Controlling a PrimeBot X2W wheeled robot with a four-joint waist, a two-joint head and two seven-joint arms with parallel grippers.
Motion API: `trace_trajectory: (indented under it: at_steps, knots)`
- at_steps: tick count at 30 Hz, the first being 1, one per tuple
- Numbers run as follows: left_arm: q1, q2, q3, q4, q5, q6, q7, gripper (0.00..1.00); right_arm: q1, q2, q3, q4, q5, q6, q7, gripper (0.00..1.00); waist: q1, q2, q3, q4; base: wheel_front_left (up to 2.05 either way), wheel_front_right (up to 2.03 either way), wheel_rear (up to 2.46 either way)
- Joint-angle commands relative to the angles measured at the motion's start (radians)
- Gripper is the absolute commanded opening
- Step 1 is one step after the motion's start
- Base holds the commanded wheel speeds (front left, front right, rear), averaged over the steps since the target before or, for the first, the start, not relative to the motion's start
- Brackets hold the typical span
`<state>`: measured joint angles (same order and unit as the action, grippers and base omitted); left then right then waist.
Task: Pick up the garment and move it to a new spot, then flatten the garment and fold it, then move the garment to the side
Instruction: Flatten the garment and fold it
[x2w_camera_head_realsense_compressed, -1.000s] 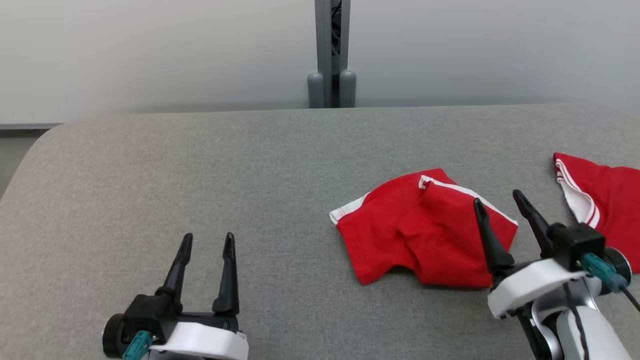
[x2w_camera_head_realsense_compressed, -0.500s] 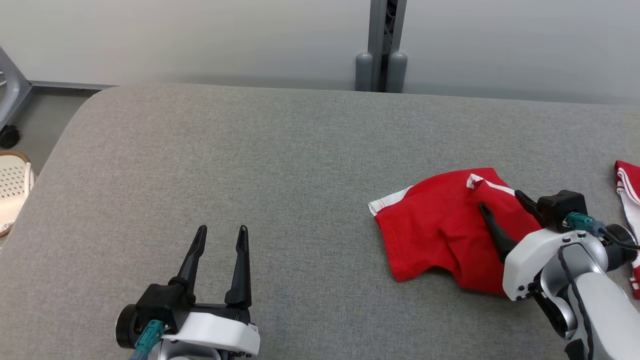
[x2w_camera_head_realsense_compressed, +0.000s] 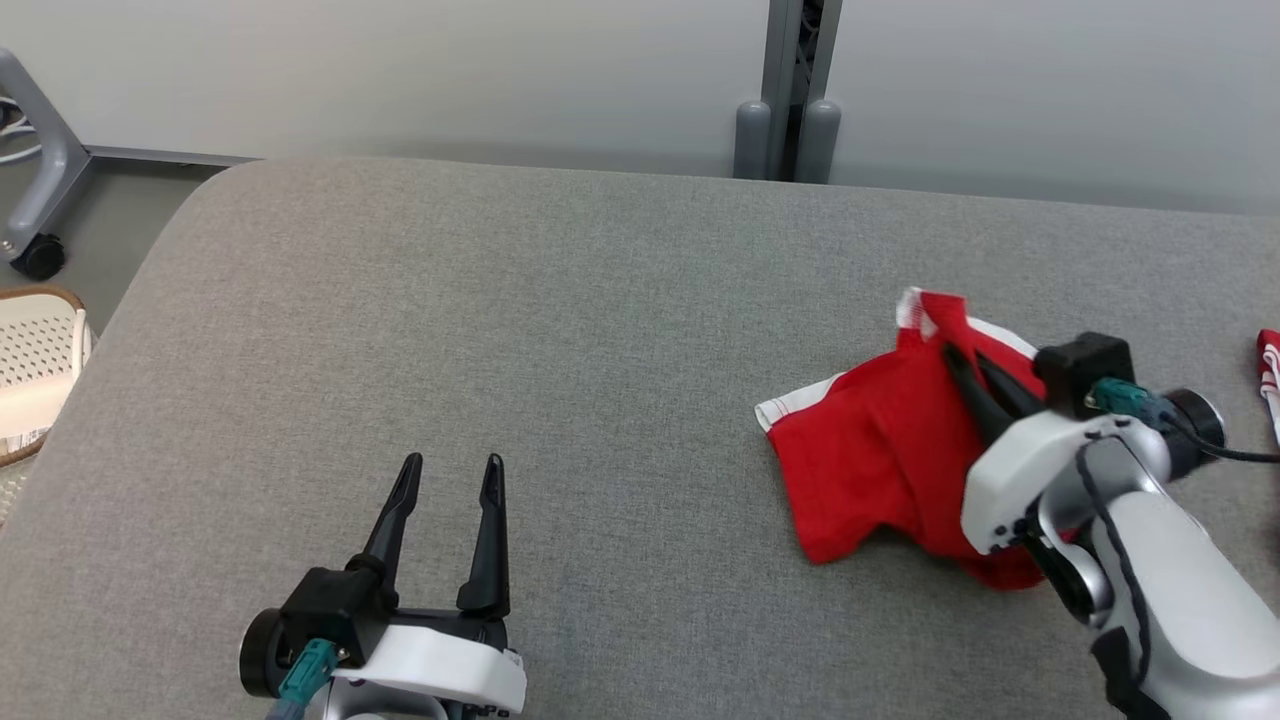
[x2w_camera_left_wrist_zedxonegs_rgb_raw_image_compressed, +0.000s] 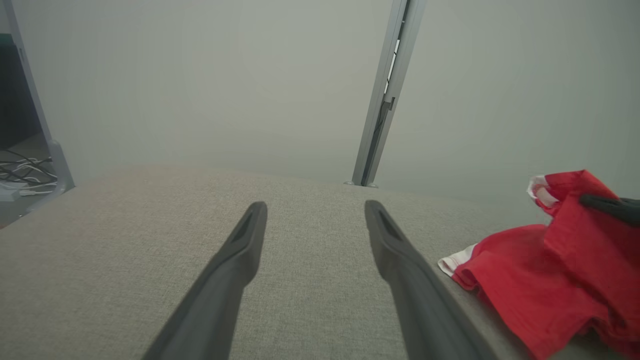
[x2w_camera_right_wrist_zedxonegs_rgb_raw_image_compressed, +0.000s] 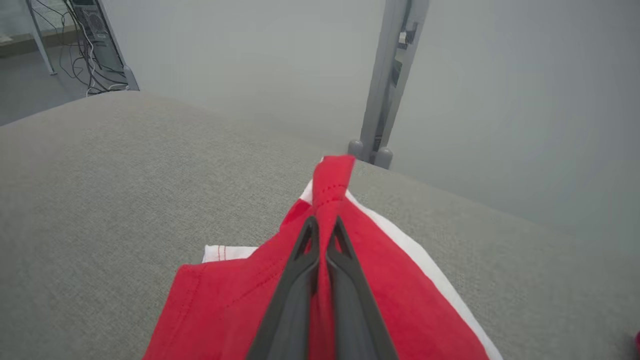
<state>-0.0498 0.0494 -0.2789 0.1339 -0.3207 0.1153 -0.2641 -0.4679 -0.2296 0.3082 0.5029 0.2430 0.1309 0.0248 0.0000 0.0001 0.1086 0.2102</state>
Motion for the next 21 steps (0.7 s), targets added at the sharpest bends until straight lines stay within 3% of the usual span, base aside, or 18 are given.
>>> trace_trajectory:
  at_steps: [1,5,12,16,21]
  knots:
    - [-0.017,0.003,0.000,0.001,-0.006,0.002,0.000,1.00,-0.022,0.004,0.014,-0.010,0.007,0.000,-0.009,0.00,0.0000,-0.0001,-0.002,0.001,0.00,0.00,0.00]
    - [-0.014,0.003,-0.004,0.002,-0.008,0.004,0.000,1.00,-0.101,0.037,0.122,-0.069,0.049,0.000,-0.024,0.00,0.0000,-0.0001,-0.012,0.006,0.00,0.00,0.00]
    - [-0.002,0.003,-0.019,0.001,-0.016,0.011,0.000,1.00,-0.268,0.116,0.263,-0.194,0.244,0.000,-0.057,0.00,0.0000,-0.0001,-0.029,0.025,0.00,0.00,0.00]
    - [0.009,0.003,-0.021,-0.005,-0.024,0.015,0.000,1.00,-0.332,0.136,0.236,-0.218,0.336,0.000,-0.122,0.00,0.0000,-0.0001,-0.035,0.034,0.00,0.00,0.00]
    - [0.016,0.003,-0.016,-0.015,-0.026,0.019,0.000,1.00,-0.301,0.129,0.091,-0.147,0.414,0.000,-0.193,0.00,0.0000,-0.0001,-0.028,0.037,0.00,0.00,0.00]
